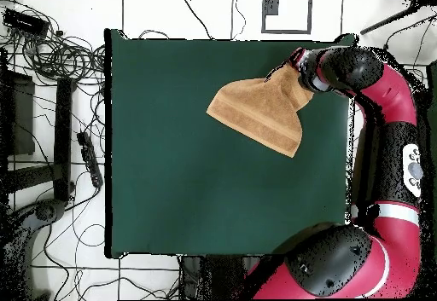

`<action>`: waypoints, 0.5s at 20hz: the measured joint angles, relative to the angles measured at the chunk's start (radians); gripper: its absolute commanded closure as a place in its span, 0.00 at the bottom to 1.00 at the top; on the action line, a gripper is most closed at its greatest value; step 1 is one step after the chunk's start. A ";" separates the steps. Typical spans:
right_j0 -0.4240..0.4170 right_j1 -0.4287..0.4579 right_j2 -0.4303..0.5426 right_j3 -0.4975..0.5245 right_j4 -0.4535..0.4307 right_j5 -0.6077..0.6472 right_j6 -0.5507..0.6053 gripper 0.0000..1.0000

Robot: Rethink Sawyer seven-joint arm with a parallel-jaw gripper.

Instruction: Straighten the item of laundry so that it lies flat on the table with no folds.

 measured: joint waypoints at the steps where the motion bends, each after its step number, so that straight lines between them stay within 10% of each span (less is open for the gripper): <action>1: 0.000 0.000 0.000 0.000 0.000 0.000 0.000 0.00; 10: -0.012 0.001 0.010 -0.013 0.041 0.063 0.000 0.00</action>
